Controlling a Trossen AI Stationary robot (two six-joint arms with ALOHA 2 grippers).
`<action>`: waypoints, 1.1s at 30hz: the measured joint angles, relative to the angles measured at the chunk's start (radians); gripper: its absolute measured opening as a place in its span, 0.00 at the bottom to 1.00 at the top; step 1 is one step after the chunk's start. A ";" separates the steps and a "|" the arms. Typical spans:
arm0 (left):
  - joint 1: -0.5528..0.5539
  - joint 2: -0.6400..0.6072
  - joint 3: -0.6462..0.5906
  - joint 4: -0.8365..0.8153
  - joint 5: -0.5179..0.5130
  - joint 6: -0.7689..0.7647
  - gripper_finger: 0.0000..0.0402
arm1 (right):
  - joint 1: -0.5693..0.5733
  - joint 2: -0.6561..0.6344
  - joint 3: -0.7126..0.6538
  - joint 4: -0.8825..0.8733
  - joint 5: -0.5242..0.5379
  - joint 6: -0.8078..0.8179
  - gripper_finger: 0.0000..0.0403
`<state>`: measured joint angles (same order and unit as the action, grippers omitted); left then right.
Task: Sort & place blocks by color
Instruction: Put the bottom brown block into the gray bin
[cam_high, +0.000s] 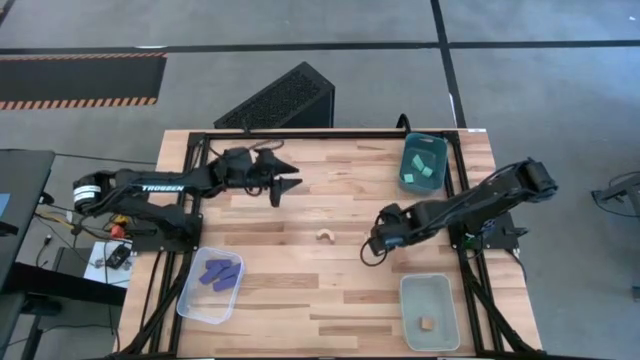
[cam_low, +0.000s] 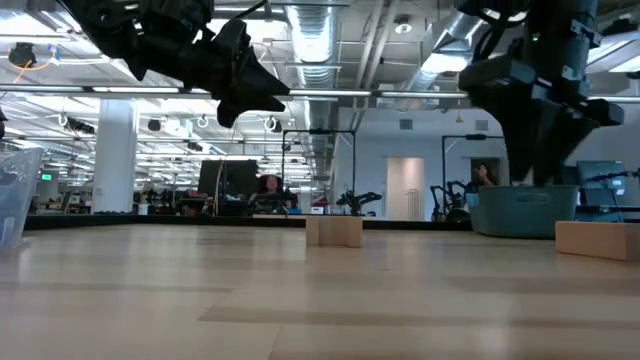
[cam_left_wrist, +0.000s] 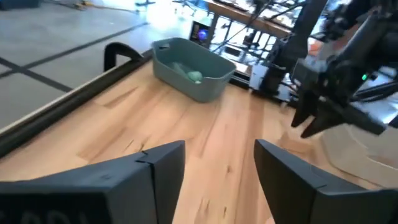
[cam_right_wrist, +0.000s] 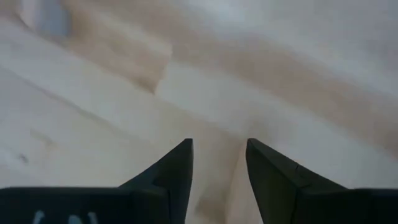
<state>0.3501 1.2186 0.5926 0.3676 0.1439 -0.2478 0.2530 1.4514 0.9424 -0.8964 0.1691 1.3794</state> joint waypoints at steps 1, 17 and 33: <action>0.027 0.000 0.000 0.007 0.040 0.000 0.46 | 0.007 0.015 0.001 0.006 -0.024 0.012 0.45; 0.112 0.061 0.002 0.248 0.110 0.026 0.47 | 0.032 0.102 0.001 0.096 -0.055 0.249 0.63; 0.047 0.136 0.000 0.151 0.101 0.068 0.47 | 0.042 0.142 0.004 0.076 -0.142 0.345 0.63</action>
<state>0.3967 1.3548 0.5929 0.5187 0.2447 -0.1797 0.2952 1.5932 0.9466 -0.8202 0.0273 1.7247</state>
